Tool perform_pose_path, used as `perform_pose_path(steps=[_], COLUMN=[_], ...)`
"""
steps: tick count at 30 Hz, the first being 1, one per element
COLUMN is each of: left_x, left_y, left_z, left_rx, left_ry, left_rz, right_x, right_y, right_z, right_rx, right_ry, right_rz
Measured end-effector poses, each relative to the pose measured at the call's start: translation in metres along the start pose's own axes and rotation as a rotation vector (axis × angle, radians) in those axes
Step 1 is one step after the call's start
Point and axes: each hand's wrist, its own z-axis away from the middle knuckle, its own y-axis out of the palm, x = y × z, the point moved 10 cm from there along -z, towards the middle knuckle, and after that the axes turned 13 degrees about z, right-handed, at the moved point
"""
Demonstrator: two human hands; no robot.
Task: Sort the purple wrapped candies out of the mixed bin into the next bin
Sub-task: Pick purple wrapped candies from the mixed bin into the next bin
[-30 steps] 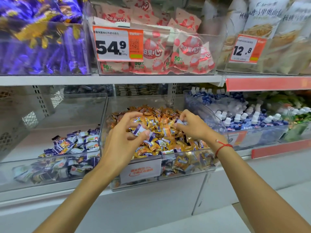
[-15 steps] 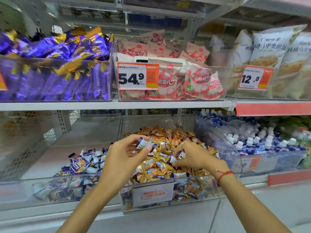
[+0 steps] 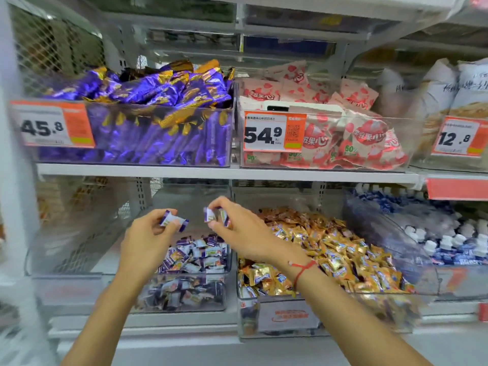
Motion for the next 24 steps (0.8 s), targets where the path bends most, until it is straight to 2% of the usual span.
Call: perform_pose_path(steps=[2,4,6,8,10,12,14,17,21,24], left_x=[-0.001,-0.002,-0.001,-0.007,-0.016,-0.02,-0.017,-0.004,-0.002,-0.005], left_y=[0.001,0.008,0.015,0.023,0.038,0.063,0.088,0.108,0.111,0.107], left_z=[0.0,0.003,0.006,0.012,0.024,0.037,0.049,0.058,0.059,0.056], left_rx=[0.017,0.069,0.096,0.082,0.08,0.159,0.272,0.377,0.325,0.272], left_ry=[0.055,0.094,0.102,0.122,0.142,0.148,0.114,0.046,0.049,0.073], left_rz=[-0.188,-0.365,-0.482,-0.455,-0.33,-0.274,-0.28,-0.249,-0.229,-0.303], right_x=[0.011,0.006,0.0,-0.008,-0.031,-0.059,-0.076,-0.071,-0.078,-0.096], right_y=[0.022,0.045,0.048,0.025,-0.004,-0.022,-0.023,0.001,0.048,0.058], right_z=[-0.023,-0.034,-0.03,-0.016,0.008,0.036,0.056,0.061,0.047,0.042], right_rx=[0.064,0.209,0.267,0.152,0.007,-0.061,-0.031,0.109,0.259,0.295], right_ry=[-0.024,-0.007,-0.011,-0.021,-0.004,0.019,0.009,-0.071,-0.078,-0.057], right_rz=[0.159,0.298,0.32,0.229,0.146,0.141,0.15,0.199,0.492,0.549])
